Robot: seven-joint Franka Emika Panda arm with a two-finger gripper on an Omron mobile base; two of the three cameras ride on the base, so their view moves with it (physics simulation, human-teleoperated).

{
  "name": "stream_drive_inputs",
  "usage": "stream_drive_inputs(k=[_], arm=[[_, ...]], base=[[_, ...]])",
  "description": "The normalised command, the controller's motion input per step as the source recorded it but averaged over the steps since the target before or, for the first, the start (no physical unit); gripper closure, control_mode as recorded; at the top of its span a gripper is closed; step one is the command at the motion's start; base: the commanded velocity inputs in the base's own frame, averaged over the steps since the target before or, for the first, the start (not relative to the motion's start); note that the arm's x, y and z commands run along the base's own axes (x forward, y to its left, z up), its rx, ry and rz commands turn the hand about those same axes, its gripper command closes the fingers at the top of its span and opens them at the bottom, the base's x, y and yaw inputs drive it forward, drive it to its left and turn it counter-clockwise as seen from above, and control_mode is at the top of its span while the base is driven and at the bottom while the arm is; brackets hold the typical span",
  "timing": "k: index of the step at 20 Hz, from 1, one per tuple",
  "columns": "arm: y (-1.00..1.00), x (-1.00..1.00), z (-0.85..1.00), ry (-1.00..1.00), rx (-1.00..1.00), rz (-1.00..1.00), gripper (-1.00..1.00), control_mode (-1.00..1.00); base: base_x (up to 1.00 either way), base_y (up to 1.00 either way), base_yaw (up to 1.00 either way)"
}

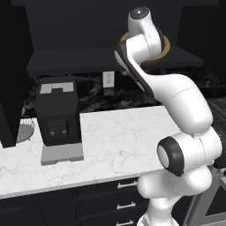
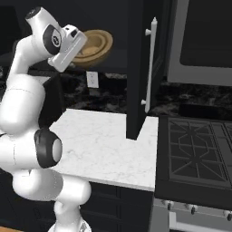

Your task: Pick up the bowls on the counter and stack them on top of one another in the open cabinet. Place the smaller bowl on top of the larger bowl.

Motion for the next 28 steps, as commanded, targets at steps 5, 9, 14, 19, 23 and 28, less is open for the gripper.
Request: stream_drive_inputs(k=[5,9,14,19,23,28], arm=[[-0.14,1.0,0.06,0.0,-0.01,0.0,-1.0,-1.0],[-0.01,0.71,0.1,0.0,-0.04,0.0,-1.0,-1.0],[0.02,-0.29,0.0,-0.23,-0.15,0.01,-1.0,-1.0],[0.22,-1.0,-0.1,-0.29,-0.15,0.05,-1.0,-1.0],[0.35,-1.0,-0.7,0.0,-0.09,0.11,-1.0,-1.0],[0.29,-1.0,-1.0,0.25,-0.12,0.05,-1.0,-1.0]], base=[[0.0,0.0,0.0],[0.0,0.0,0.0],[0.0,0.0,0.0],[0.0,0.0,0.0],[0.0,0.0,0.0],[0.0,0.0,0.0]])
